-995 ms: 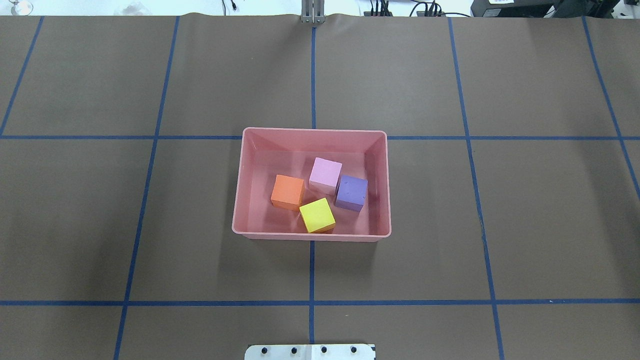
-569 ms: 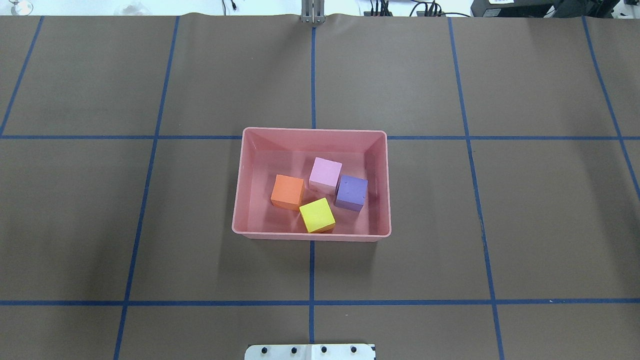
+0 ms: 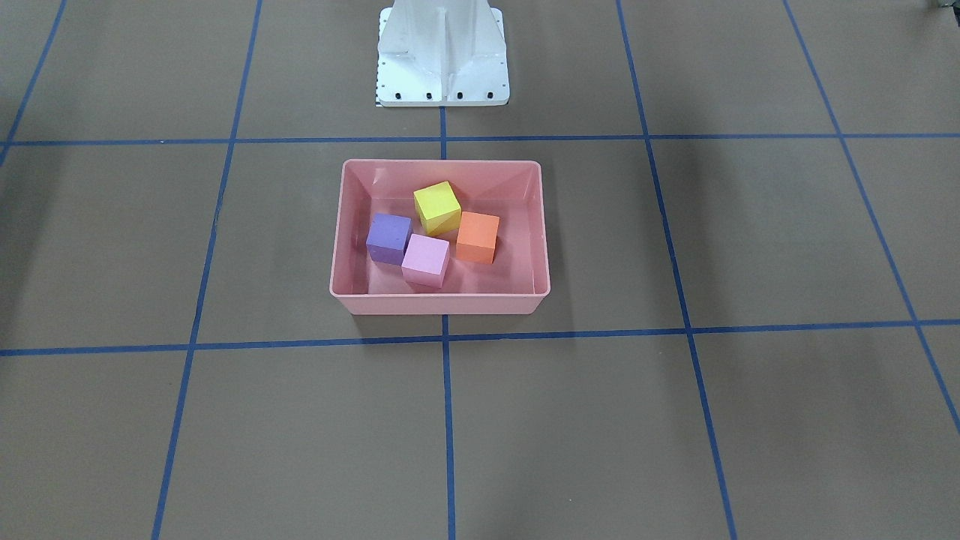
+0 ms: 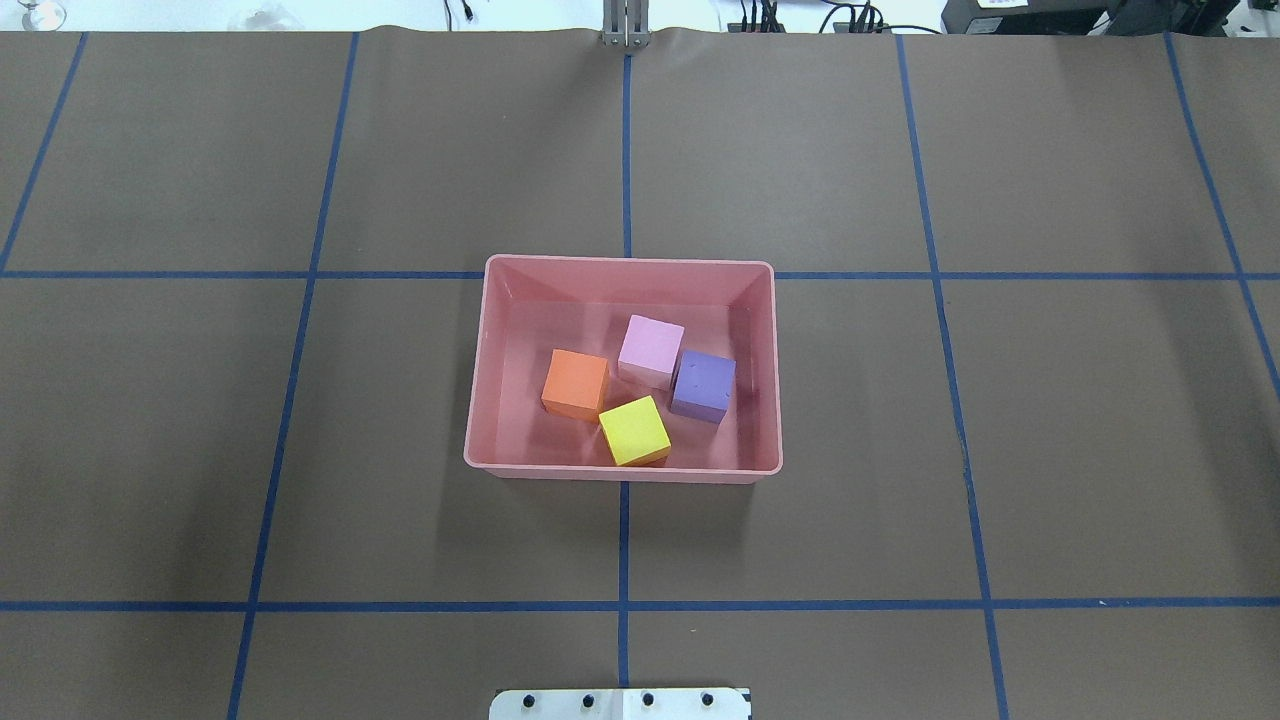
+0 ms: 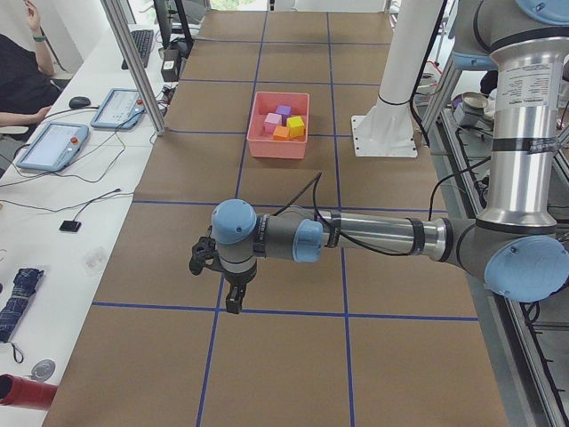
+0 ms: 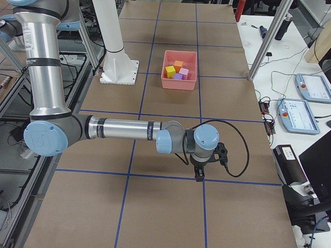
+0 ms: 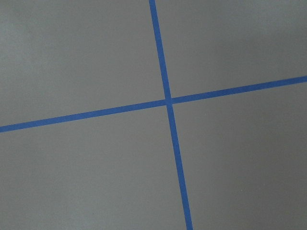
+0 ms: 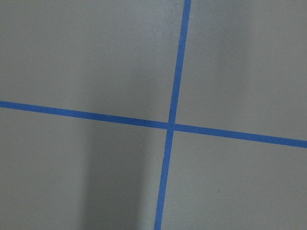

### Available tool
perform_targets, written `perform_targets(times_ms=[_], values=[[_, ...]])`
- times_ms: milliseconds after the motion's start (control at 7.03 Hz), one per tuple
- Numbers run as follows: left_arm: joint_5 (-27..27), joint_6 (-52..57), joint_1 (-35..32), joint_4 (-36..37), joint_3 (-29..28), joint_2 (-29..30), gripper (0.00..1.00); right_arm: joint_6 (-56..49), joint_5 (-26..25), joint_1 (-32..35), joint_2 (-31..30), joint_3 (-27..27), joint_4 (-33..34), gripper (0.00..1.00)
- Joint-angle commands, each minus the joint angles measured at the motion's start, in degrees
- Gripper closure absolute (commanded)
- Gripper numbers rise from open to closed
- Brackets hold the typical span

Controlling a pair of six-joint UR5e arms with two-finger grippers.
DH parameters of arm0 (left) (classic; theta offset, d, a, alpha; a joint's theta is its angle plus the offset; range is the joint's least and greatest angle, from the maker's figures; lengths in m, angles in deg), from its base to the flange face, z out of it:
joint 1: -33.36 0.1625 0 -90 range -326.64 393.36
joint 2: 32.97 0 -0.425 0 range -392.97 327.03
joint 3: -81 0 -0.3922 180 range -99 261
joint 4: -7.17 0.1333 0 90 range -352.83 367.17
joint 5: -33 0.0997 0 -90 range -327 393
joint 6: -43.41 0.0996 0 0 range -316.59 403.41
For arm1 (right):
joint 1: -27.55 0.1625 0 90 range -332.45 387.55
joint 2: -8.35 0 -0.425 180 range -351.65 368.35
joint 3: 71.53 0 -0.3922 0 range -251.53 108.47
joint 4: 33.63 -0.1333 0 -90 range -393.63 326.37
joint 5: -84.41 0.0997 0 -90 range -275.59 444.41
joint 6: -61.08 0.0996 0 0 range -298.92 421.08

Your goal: Place blocks into pink bin with both arms

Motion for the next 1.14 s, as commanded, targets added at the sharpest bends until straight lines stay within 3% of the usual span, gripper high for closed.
perform_targets(times_ms=[0,995], values=[[0.04,0.0,-0.32,-0.04,-0.32,-0.06,0.0,-0.09,-0.17,0.0,-0.22,-0.12,-0.26,0.0],[-0.13,-0.26,-0.32,-0.13,-0.33,-0.77,0.0,0.0,-0.08,0.88,0.48,-1.34,0.44,0.0]])
